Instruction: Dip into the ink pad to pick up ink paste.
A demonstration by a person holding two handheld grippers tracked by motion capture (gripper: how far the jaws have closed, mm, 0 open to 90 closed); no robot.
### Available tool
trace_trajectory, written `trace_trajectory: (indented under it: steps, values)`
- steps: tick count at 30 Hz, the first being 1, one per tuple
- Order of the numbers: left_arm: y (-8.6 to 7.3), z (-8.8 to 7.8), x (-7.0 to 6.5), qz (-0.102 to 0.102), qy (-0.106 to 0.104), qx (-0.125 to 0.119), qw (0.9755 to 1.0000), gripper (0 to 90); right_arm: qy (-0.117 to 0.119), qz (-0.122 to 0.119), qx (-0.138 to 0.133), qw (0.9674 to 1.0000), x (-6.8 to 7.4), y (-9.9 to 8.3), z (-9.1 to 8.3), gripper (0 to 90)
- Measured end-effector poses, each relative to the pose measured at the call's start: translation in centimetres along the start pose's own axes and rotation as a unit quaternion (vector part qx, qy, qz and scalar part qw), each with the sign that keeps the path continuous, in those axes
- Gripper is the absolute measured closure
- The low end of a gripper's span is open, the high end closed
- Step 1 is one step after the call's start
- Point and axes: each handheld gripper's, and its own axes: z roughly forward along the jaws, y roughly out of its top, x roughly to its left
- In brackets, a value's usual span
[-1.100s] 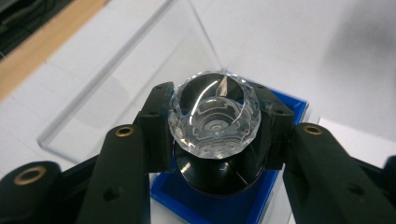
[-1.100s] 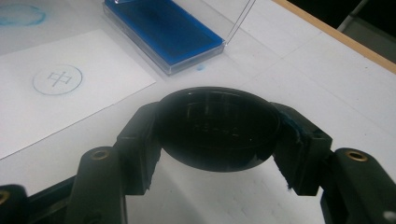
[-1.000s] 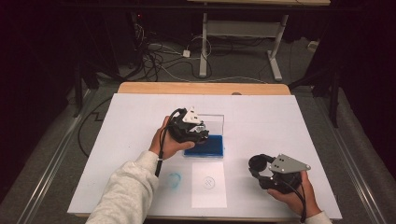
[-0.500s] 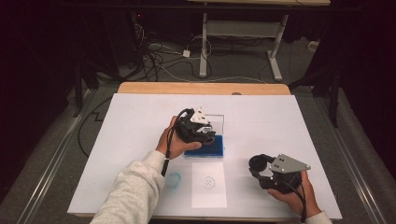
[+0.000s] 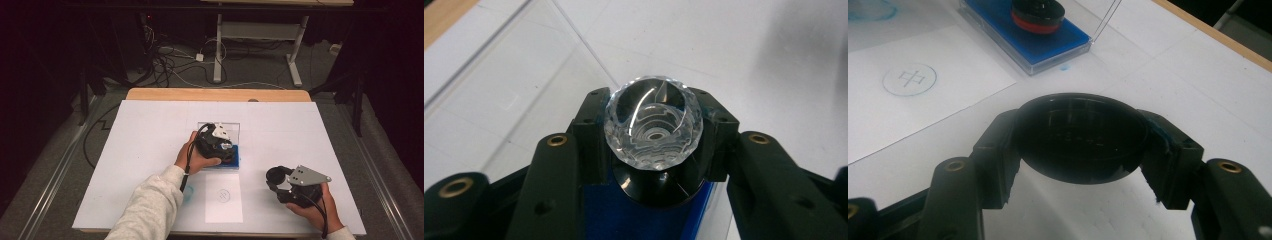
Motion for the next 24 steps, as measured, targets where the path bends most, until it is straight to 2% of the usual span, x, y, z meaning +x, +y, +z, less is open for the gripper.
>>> trace_trajectory:
  steps: [3,5,7,15,20,24]
  values:
    - [-0.1,0.1,-0.1,0.003,0.003,0.006,1.0,54.7,0.0,0.0,0.001,1.0,0.0,0.0,0.0,38.5]
    - [-0.2,0.4,-0.2,0.001,-0.003,0.01,0.9999,54.7,0.0,-0.001,0.002,1.0,0.0,0.0,0.1,38.5]
    - [-0.3,0.7,-0.3,0.002,0.007,0.016,0.9998,54.7,0.0,-0.004,0.002,1.0,0.1,0.0,0.1,38.5]
    - [-0.6,0.8,-0.6,0.008,0.012,0.003,0.9999,54.7,0.004,-0.01,0.004,0.9999,0.4,0.1,0.1,38.5]
    - [-1.4,0.6,-0.1,-0.004,-0.004,-0.011,0.9999,54.6,0.004,-0.01,0.005,0.9999,0.5,0.2,0.1,38.5]
    - [-1.4,0.7,-0.1,-0.003,-0.003,-0.014,0.9999,54.7,0.005,-0.014,0.006,0.9999,0.5,0.2,0.1,38.5]
